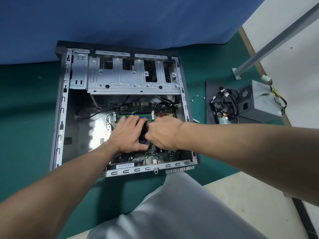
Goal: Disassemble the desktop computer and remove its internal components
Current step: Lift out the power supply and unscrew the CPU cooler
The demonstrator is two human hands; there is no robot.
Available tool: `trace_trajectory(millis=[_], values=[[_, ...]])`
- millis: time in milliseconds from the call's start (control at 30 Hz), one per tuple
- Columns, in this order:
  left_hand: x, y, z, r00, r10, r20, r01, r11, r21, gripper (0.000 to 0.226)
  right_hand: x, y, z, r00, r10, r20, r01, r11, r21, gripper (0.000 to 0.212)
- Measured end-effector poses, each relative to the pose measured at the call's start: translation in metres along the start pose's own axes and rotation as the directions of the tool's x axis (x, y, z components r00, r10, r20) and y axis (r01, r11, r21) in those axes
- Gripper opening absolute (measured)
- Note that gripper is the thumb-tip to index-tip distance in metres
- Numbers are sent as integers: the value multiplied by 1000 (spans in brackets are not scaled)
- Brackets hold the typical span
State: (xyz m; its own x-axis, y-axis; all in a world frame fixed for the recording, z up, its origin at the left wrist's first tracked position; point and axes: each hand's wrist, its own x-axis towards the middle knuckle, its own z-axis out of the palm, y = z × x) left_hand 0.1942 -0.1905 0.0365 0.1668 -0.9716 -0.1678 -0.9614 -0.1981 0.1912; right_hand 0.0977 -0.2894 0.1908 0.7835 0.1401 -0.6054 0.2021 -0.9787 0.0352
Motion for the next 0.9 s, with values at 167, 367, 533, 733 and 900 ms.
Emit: trace_trajectory(millis=[167,367,533,733,900], values=[[-2,-1,0,999,24,-21,-24,1000,-8,93,16,8,2,846,503,179,-479,568,669,32],[0,0,1,1000,-6,27,6,1000,-1,101,7,13,4,666,369,648,-714,68,696,14],[-1,3,-5,1000,1,19,-1,1000,-6,102,9,-6,3,916,385,110,-400,870,289,8],[-3,3,-10,999,-18,31,19,999,-39,106,16,-11,3,994,68,-86,-57,990,126,3],[-5,0,-11,1000,-28,6,28,999,-39,103,14,13,-2,860,498,114,-448,626,638,35]])
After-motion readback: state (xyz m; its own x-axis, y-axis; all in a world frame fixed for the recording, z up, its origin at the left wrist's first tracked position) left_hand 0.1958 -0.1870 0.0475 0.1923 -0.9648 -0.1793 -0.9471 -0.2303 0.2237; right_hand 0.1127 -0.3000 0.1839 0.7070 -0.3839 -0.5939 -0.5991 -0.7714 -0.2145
